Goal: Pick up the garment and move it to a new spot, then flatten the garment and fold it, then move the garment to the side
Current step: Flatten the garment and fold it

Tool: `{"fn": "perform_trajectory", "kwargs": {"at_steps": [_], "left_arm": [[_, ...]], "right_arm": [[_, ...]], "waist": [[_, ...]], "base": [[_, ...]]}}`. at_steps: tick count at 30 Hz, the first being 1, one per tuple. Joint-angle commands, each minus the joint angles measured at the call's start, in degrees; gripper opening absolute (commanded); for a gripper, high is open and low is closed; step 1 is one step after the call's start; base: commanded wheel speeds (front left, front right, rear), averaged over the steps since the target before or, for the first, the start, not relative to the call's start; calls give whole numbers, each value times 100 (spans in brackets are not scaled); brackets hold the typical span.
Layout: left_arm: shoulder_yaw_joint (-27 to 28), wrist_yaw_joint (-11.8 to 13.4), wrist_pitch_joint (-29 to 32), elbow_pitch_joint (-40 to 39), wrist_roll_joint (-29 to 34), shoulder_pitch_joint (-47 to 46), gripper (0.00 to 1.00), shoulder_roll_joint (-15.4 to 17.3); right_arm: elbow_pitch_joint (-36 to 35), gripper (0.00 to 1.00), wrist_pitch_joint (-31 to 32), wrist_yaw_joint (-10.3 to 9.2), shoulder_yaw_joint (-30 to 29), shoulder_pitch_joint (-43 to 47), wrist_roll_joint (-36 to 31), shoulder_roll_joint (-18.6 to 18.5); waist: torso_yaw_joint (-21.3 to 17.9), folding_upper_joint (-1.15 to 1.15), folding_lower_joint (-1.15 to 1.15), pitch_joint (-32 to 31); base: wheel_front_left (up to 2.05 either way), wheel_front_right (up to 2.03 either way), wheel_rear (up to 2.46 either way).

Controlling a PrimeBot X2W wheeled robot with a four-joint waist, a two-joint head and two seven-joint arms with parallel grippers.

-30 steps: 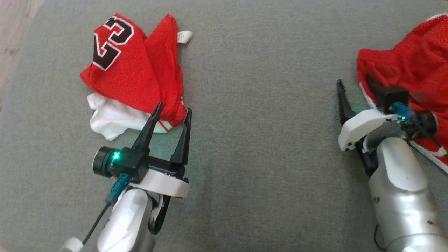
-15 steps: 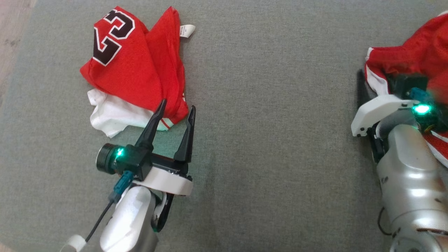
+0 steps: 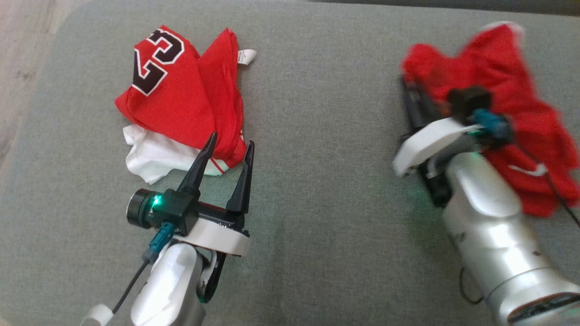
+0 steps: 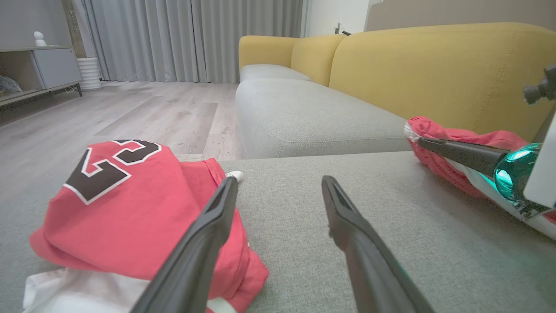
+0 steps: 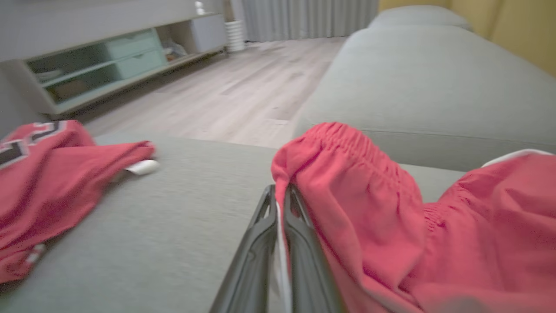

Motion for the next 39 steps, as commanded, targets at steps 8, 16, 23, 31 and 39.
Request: {"fn": "perform_trajectory", "kwargs": {"at_steps": [8,16,23,31,39], "left_arm": [[202,47,-36,-128,-13,77,100,28],[288,62,-36,-131,32,231,100,28],[381,63,-36,-122,67,381,100,28],[457,95,-36,-182,43,521,100,28],[482,104,-36,-247,49,584,100,28]], "right_arm": [[-1029,0,144,-3,2766,445,1726,115],[-956,100,256,-3,4026,361,2371,115],[-733,100,-42,-3,3795,373,2360,115],[-1438,100,-76,-3,2327,1027,1902,-236],[-2178,100,-78,-3,281,2291,1217,-147]], "waist": [[33,0,0,-261],[-31,0,0,-395],[-253,0,0,-689],[-536,0,0,-971],[-741,0,0,-978]], "base": [[0,0,0],[0,0,0],[0,0,0],[0,0,0],[0,0,0]]}}
